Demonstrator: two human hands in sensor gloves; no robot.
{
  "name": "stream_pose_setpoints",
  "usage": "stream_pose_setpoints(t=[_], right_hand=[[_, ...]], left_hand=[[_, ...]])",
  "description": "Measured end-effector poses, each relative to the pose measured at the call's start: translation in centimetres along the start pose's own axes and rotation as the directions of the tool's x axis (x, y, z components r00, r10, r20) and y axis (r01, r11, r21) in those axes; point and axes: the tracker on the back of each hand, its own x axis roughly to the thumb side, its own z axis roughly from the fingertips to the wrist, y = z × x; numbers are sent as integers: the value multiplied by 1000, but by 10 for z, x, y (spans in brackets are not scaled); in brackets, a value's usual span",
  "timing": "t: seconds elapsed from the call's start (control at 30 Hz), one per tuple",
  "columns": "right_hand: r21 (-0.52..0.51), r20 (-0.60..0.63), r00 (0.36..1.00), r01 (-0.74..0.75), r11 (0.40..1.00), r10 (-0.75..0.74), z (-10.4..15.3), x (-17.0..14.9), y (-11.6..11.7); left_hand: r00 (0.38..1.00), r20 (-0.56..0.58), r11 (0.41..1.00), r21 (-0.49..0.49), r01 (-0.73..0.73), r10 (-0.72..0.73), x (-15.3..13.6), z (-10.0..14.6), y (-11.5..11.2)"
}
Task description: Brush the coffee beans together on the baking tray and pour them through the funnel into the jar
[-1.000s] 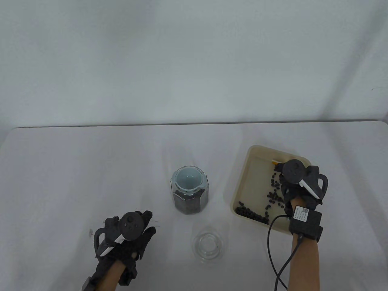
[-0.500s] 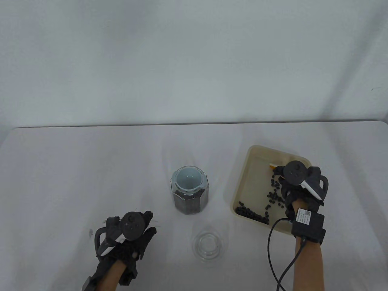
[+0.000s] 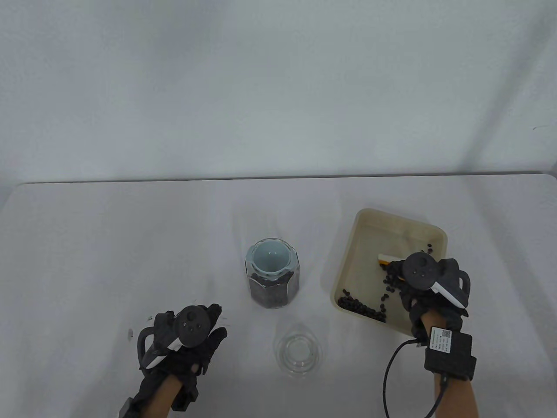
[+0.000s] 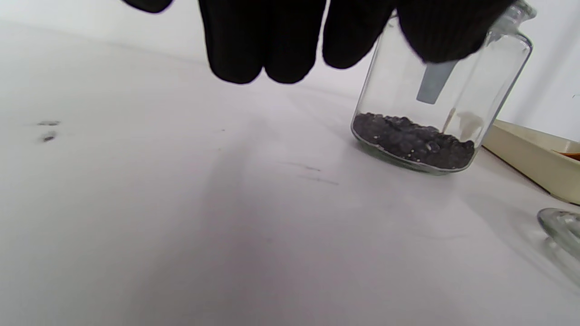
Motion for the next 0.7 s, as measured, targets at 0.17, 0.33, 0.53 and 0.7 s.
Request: stream_pose_setpoints(t=[0.17,0.33,0.53,0.7], right_hand=[[41,24,1000,-5,999,4,13,15,-1],[71,67,998,-25,997,20,32,29,1],[105,110,994,-31,994,19,52,42,-2],[142,146,989,-17,990,-4,68,55,-9]], left_hand=[[1000,-4,1000,2,-10,10,-1,1,1],[1000,-3,1000,1,-10,10,-1,2,1],[1000,0,1000,2,-6,6,-1,2,1],[1000,-4,1000,0,-6,6,-2,3,1]])
